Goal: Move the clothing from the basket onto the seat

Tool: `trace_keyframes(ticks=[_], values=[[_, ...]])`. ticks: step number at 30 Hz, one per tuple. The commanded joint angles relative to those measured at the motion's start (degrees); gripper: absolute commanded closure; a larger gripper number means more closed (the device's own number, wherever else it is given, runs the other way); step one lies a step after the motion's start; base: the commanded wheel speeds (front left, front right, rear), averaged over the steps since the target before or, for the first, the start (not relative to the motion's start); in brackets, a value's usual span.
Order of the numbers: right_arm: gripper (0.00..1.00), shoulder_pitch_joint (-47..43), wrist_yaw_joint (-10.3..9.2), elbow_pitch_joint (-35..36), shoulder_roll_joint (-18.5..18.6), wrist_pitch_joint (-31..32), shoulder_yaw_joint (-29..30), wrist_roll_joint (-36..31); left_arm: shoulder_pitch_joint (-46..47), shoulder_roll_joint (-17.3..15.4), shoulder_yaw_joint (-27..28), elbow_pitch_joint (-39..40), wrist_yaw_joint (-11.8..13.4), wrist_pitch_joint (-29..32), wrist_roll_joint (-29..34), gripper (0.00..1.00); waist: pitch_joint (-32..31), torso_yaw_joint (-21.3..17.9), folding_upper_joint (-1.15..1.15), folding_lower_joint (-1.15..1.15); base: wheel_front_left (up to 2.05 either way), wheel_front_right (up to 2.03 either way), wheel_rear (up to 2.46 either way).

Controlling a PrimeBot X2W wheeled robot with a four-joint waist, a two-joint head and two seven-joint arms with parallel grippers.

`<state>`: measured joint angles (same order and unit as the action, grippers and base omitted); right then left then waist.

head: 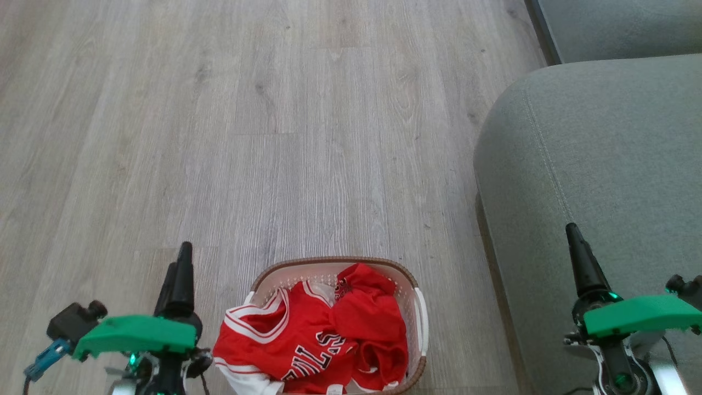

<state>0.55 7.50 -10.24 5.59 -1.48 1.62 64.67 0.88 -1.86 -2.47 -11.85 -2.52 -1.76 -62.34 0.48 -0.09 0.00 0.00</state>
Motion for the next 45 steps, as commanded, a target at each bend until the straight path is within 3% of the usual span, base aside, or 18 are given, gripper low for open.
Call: trace_keyframes(ticks=[1, 21, 45], values=[[0.0, 3.02, 0.0, 2.58, 1.12, -0.64, -0.43, -1.14, 2.79, -0.64, 0.41, 2.1, 0.24, -0.47, 1.27, 0.0, -0.01, -0.01, 0.0, 0.0, 0.0, 0.0, 0.0], [0.0, 3.58, -0.01, 3.22, 3.15, -4.19, -2.78, -16.55, 3.27, -0.75, -2.25, 1.85, 3.71, -3.99, 17.87, 0.0, 0.14, 0.02, 0.0, 0.0, 0.0, 0.0, 0.0], [0.0, 4.21, -0.01, 6.17, 4.91, -8.08, -5.02, -30.6, 3.67, -0.86, -5.16, 3.71, 6.36, -7.84, 32.54, 0.0, 0.26, 0.06, 0.0, 0.0, 0.0, 0.0, 0.0]])
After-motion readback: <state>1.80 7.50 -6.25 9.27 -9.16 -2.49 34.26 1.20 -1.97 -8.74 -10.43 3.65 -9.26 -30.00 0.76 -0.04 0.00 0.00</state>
